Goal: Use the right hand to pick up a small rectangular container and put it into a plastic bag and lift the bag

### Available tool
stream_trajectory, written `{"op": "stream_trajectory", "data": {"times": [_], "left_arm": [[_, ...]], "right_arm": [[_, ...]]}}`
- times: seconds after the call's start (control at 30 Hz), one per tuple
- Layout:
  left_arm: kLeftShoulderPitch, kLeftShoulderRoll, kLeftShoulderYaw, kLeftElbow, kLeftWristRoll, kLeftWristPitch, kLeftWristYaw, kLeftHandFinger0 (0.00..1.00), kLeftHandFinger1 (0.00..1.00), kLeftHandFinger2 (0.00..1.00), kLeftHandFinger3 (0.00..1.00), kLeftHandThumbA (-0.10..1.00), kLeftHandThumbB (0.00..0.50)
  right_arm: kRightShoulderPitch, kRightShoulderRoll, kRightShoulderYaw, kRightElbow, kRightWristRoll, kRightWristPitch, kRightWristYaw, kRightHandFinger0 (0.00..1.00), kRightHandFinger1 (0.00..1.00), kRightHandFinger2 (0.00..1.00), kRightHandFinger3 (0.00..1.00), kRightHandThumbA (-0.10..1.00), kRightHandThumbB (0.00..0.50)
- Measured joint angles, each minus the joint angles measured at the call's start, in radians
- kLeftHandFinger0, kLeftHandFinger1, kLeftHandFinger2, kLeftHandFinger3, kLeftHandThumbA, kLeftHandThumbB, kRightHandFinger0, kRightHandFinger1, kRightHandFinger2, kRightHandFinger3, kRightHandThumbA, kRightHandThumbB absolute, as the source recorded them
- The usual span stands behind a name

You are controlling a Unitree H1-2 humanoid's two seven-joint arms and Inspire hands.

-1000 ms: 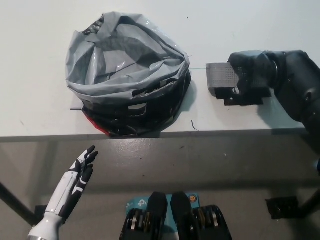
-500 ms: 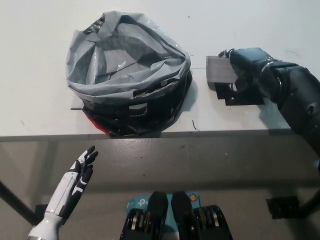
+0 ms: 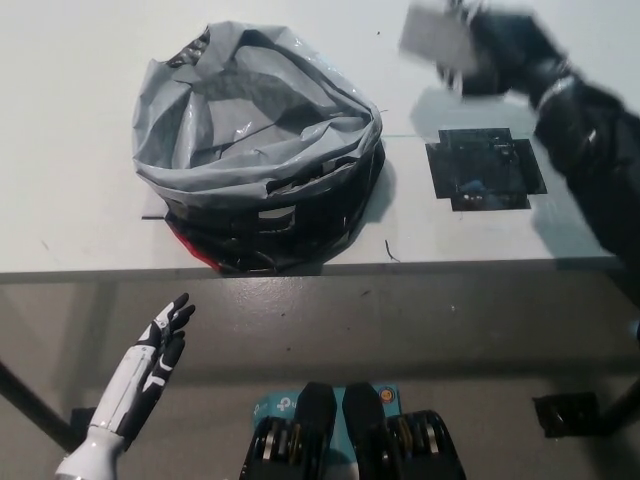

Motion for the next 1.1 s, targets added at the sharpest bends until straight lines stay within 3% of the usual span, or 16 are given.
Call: {"op": "stream_trajectory", "data": {"times": [0.07, 0.2, 0.3, 0.37, 0.43, 0.47, 0.5, 0.67, 0.7, 0.73, 0.8, 1.0, 1.1], "left_arm": [[0.0, 0.0, 0.002, 0.0, 0.0, 0.0, 0.0, 1.0, 1.0, 1.0, 1.0, 1.0, 0.137], [0.0, 0.001, 0.004, -0.001, -0.001, 0.0, 0.0, 1.0, 1.0, 1.0, 1.0, 1.0, 0.13], [0.001, 0.001, 0.005, -0.001, -0.001, 0.0, 0.0, 1.0, 1.0, 1.0, 1.0, 1.0, 0.13], [0.001, 0.002, 0.006, -0.001, -0.001, 0.0, 0.0, 1.0, 1.0, 1.0, 1.0, 1.0, 0.127], [0.001, 0.002, 0.006, 0.0, -0.001, 0.0, 0.0, 1.0, 1.0, 1.0, 1.0, 1.0, 0.127], [0.001, 0.002, 0.006, 0.0, -0.001, 0.0, 0.0, 0.99, 1.0, 1.0, 1.0, 1.0, 0.127], [0.001, 0.002, 0.006, 0.0, -0.001, 0.0, 0.0, 0.99, 1.0, 1.0, 1.0, 1.0, 0.127], [0.002, 0.002, 0.006, 0.0, -0.002, -0.001, 0.0, 0.98, 1.0, 1.0, 1.0, 1.0, 0.126], [0.003, 0.002, 0.006, 0.0, -0.002, -0.001, 0.0, 0.98, 1.0, 1.0, 1.0, 1.0, 0.125], [0.004, 0.002, 0.006, 0.0, -0.001, -0.001, 0.0, 0.97, 1.0, 1.0, 1.0, 1.0, 0.131], [0.005, 0.002, 0.005, 0.0, -0.001, -0.001, 0.0, 0.96, 1.0, 1.0, 1.0, 1.0, 0.128], [0.005, 0.002, 0.002, -0.001, -0.001, -0.001, 0.0, 0.95, 1.0, 1.0, 1.0, 1.0, 0.12], [0.005, 0.003, 0.001, 0.0, 0.0, -0.001, 0.0, 0.94, 1.0, 1.0, 1.0, 1.0, 0.132]], "right_arm": [[-0.006, -0.007, -0.05, -0.068, 0.016, -0.004, -0.021, 0.0, 0.48, 0.86, 0.99, -0.1, 0.156], [-0.013, -0.008, -0.112, -0.143, 0.047, -0.009, -0.035, 0.0, 0.44, 0.86, 0.85, -0.1, 0.162], [-0.013, -0.002, -0.148, -0.193, 0.072, -0.006, -0.038, 0.0, 0.44, 0.9, 0.91, -0.1, 0.14], [-0.013, 0.007, -0.17, -0.236, 0.091, 0.002, -0.036, 0.0, 0.42, 0.87, 0.92, -0.1, 0.147], [-0.016, 0.018, -0.179, -0.28, 0.106, 0.01, -0.032, 0.0, 0.28, 0.71, 0.85, -0.1, 0.15], [-0.021, 0.026, -0.18, -0.298, 0.114, 0.016, -0.027, 0.0, 0.25, 0.71, 0.84, -0.1, 0.157], [-0.027, 0.036, -0.18, -0.315, 0.119, 0.021, -0.023, 0.0, 0.26, 0.74, 0.85, -0.1, 0.188], [-0.071, 0.095, -0.145, -0.356, 0.128, 0.042, 0.009, 0.0, 0.32, 0.78, 0.8, -0.1, 0.195], [-0.081, 0.111, -0.132, -0.359, 0.128, 0.044, 0.018, 0.0, 0.33, 0.76, 0.77, -0.1, 0.213], [-0.085, 0.119, -0.127, -0.359, 0.128, 0.044, 0.022, 0.0, 0.28, 0.68, 0.7, -0.1, 0.23], [-0.108, 0.158, -0.092, -0.344, 0.127, 0.045, 0.031, 0.0, 0.22, 0.64, 0.67, -0.1, 0.231], [-0.177, 0.243, -0.029, -0.202, 0.109, 0.037, 0.025, 0.0, 0.19, 0.68, 0.75, -0.1, 0.19], [-0.21, 0.275, -0.002, -0.124, 0.099, 0.031, 0.016, 0.0, 0.17, 0.66, 0.76, -0.1, 0.196]]}}
